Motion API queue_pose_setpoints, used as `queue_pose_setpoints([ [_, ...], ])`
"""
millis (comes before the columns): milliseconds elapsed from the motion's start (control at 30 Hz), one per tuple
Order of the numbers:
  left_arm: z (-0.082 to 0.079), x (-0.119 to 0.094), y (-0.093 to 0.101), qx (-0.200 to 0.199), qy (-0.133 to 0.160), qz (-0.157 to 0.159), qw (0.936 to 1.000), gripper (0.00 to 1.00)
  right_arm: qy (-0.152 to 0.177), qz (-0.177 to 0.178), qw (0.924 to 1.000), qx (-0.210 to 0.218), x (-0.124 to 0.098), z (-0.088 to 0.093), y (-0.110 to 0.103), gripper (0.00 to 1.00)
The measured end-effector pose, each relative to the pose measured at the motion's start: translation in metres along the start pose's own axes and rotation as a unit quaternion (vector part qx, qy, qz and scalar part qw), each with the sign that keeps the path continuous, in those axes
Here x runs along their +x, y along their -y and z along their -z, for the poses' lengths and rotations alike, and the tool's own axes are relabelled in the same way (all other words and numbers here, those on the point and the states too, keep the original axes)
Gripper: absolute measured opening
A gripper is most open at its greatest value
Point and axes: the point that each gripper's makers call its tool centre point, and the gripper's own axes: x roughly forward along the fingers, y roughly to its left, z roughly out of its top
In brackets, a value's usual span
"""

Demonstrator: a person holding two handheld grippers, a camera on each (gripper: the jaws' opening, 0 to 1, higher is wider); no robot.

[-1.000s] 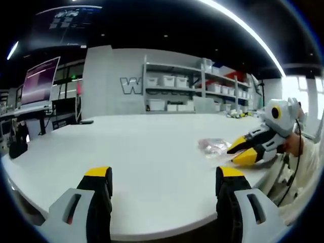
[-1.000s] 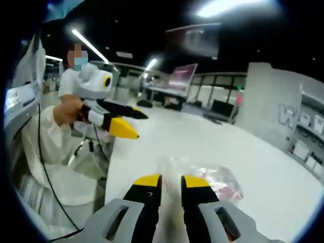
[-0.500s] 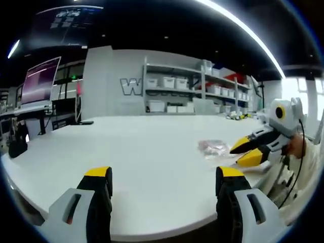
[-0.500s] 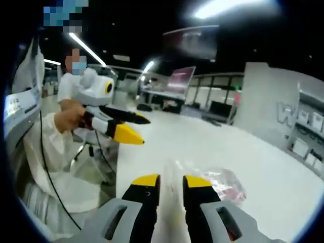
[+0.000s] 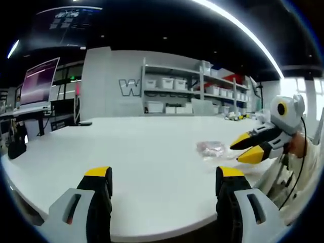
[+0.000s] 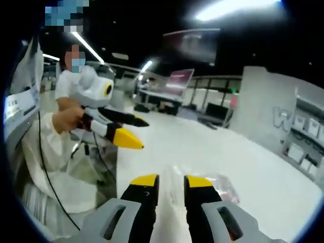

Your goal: Open the resealable bag by pulling the two sides of the seal apart until the entire bag opening is separated and visibly accessible.

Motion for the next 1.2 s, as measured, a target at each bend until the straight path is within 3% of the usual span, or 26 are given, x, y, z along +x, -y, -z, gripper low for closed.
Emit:
queue_pose_setpoints([
  [333, 0.002, 0.0, 0.0, -0.001, -0.003, 0.001, 1.0, 0.83, -0.009, 0.008, 0.9998, -0.013, 0.002, 0.002, 0.003, 0.16],
  [667, 0.004, 0.0, 0.001, -0.001, -0.004, 0.0, 1.0, 0.83, -0.011, 0.015, 0.9984, -0.054, 0.005, -0.01, 0.004, 0.15],
  [1200, 0.006, -0.001, 0.001, -0.003, -0.004, 0.0, 1.0, 0.83, -0.057, 0.024, 0.992, -0.11, 0.009, -0.001, 0.004, 0.15],
])
